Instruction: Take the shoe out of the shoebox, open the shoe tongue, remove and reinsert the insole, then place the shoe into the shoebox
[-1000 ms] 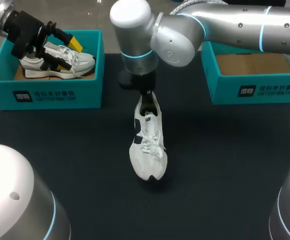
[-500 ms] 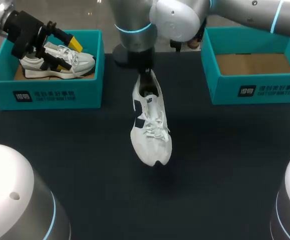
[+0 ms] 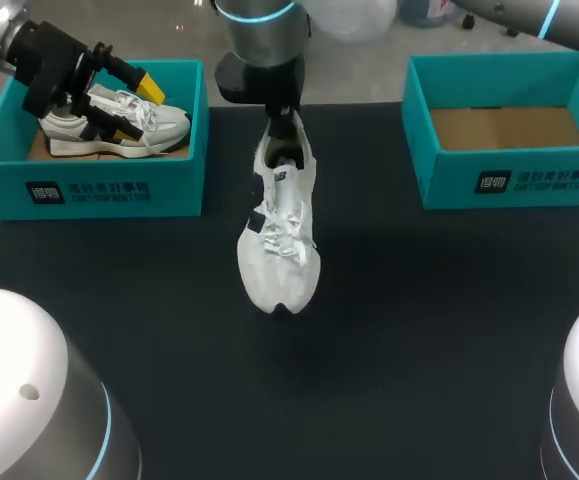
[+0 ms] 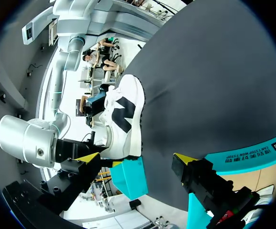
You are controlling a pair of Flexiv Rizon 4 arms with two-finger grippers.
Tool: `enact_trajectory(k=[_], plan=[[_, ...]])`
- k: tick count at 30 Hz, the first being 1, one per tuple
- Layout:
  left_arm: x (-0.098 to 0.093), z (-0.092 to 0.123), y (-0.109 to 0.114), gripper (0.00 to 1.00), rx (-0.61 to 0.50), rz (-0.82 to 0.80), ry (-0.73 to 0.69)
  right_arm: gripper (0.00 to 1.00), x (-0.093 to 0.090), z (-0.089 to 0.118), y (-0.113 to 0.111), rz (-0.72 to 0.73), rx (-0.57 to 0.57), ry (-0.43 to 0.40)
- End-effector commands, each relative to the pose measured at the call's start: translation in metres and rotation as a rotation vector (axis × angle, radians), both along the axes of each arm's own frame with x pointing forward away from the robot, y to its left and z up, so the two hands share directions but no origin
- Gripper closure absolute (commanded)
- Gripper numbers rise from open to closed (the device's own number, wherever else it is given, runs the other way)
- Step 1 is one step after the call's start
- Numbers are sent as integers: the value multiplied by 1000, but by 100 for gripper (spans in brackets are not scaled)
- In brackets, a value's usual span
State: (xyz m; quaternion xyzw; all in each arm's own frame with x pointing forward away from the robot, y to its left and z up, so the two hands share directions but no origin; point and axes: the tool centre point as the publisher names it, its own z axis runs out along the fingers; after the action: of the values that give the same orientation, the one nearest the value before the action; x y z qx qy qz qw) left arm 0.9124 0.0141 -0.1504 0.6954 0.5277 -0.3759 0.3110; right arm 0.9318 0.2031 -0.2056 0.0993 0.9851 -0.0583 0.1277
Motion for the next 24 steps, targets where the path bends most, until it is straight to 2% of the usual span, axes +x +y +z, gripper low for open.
enact_trajectory(k=[1,12,14,17,21,24], plan=[[-1,0,0,0,3,0,-2,100,1,1,0,1,1,5],[-1,0,0,0,3,0,-2,100,1,1,0,1,1,5],[-1,0,0,0,3,0,-2,100,8,3,6,-11,14,24],[-1,0,0,0,3,0,-2,100,22,8,3,-29,40,21],[-1,0,0,0,3,0,-2,100,39,16,-15,-5,58,2],[-1,0,0,0,3,0,-2,100,55,18,-35,15,26,-20]])
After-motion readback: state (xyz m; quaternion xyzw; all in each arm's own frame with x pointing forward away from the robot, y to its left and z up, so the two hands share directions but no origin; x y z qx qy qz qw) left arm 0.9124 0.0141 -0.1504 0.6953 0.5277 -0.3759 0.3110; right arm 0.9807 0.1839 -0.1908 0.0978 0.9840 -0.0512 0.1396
